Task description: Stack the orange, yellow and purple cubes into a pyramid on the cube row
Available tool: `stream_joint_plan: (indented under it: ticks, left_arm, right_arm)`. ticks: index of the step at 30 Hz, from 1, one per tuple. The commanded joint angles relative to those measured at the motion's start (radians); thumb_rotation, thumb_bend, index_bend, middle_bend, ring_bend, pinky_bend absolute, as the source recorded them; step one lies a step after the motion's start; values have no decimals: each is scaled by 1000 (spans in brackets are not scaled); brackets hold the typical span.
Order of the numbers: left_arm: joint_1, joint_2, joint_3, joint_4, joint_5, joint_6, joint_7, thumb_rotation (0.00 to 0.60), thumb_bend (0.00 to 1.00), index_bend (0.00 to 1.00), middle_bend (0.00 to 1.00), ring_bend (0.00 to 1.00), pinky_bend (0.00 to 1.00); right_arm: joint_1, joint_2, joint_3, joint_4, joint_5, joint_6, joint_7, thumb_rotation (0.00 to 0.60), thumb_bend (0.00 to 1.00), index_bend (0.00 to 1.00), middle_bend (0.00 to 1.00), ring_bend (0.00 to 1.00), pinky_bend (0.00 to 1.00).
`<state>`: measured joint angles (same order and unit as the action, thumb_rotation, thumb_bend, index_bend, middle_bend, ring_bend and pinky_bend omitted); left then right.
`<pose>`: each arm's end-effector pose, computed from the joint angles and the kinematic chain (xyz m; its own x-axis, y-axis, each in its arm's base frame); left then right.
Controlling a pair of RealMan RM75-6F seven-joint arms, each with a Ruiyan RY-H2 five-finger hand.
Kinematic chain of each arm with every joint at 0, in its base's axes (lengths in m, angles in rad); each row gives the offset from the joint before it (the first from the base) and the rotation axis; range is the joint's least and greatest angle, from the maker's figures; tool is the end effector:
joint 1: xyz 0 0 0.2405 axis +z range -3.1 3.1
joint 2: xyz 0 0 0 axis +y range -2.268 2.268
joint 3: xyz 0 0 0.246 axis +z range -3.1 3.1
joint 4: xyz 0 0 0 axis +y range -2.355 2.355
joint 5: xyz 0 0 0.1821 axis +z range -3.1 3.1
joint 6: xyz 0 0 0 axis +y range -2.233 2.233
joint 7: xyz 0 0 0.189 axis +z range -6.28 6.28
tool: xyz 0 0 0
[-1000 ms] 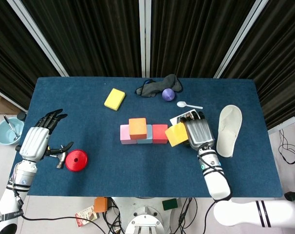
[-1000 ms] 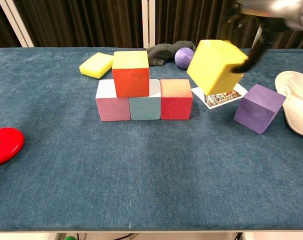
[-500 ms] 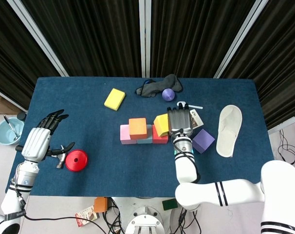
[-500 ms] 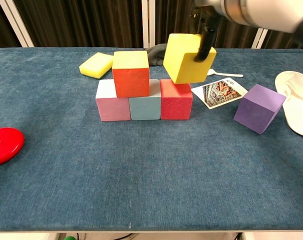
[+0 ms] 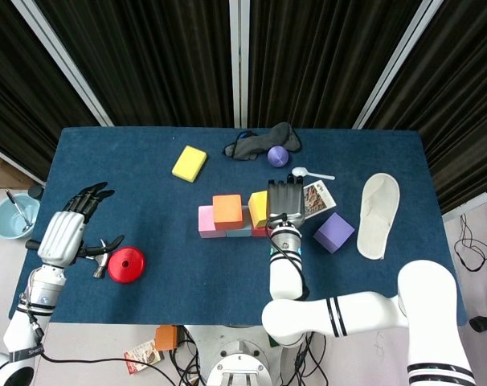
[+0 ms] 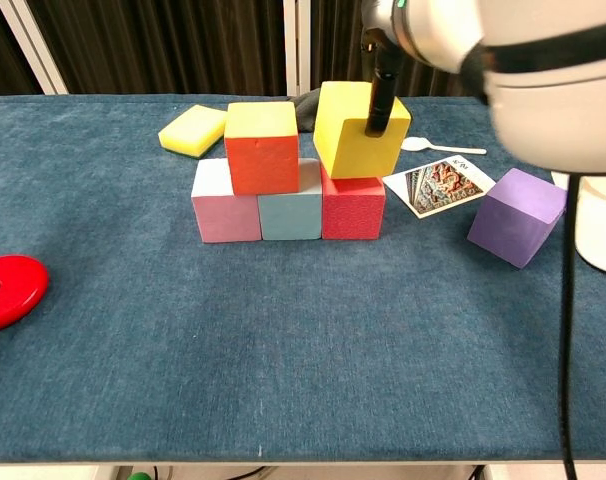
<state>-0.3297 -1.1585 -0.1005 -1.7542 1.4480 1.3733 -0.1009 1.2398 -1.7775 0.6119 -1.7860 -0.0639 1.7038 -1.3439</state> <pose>-0.2074 0.2877 0.1487 0.1284 0.0475 0.9906 0.9703 -0.2126 -0.1156 -0.0013 -0.3756 0.0112 0.5856 -0.3207 0.7445 -0.7799 0.0275 0.6253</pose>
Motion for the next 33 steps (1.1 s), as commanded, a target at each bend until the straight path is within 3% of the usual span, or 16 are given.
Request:
stream_joint_plan:
  ticks: [1,12,23,25,28,30,33]
  left_arm:
    - [1,-4,-2,8,0,-2,-6,400,174,154,73,83,178]
    - [4,-17,-5,34,4,-11,-27,407,174,154,73,83,169]
    - [1,-23,-13,42,1,-20,-26,413,174,154,73,83,164]
    - [0,-24,-14,41,0,-23,-25,413,174,154,73,83,164]
    - [-1,-25,-15,39,-2,-27,-24,406,174,154,73,83,164]
    - [0,-25,-15,38,-3,-27,-24,401,174,154,73,83,164]
    - [2,-22,-16,34,-8,-29,-21,416,173,154,73,83,163]
  right_arm:
    - [10,-11,8,10,6,8,-1,600,249,370,405,135,179]
    - [32,-43,12,51,23,15,-4,600,239,317,373,135,185]
    - [12,-21,-5,4,8,9,3,600,162,100,215,114,176]
    - [2,-7,-3,-25,2,5,12,600,95,77,186,101,168]
    - [-39,60,-21,-115,-31,-48,31,600,16,64,178,85,136]
    - [-80,149,-70,-187,-64,-146,18,600,1,64,176,55,94]
    - [-139,294,-99,-260,-61,-330,27,600,0,67,163,5,42]
